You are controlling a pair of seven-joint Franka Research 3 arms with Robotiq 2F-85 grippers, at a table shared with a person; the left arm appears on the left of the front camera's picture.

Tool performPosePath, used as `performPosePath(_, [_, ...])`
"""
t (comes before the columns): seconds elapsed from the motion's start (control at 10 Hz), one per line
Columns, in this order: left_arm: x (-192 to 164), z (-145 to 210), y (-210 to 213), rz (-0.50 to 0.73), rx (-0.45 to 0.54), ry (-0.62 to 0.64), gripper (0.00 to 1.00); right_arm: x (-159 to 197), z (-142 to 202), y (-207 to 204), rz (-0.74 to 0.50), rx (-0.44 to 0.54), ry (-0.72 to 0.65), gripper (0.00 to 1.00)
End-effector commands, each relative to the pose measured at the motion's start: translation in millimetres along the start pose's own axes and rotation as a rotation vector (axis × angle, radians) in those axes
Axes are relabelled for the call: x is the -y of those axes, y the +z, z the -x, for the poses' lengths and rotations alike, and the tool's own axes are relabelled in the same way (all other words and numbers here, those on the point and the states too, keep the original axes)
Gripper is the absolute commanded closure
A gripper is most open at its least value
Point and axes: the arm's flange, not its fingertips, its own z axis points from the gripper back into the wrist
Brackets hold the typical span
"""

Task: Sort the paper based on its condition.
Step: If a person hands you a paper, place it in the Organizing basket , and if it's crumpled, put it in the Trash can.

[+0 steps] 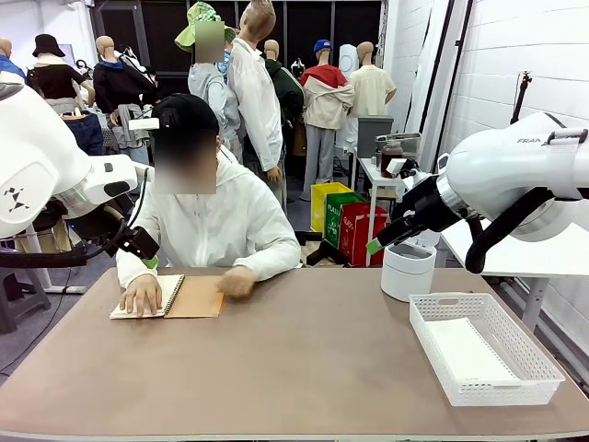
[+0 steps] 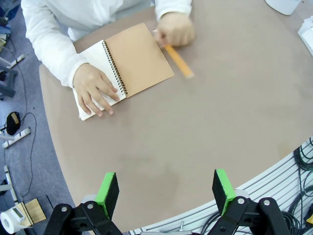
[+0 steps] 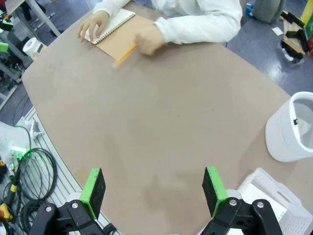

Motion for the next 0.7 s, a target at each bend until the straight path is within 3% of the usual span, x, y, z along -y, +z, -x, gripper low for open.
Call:
performPosePath(0.0, [0.0,0.0,0.2,0.002,0.001,0.000,0.00,-0.4,-0.8,-0.2,-0.007,0.003,-0.005,0.00])
performPosePath(0.6, [0.0,0.0,0.2,0.002,0.001,0.000,0.00,-0.4,-0.8,-0.2,-0.007,0.003,-0.005,0.00])
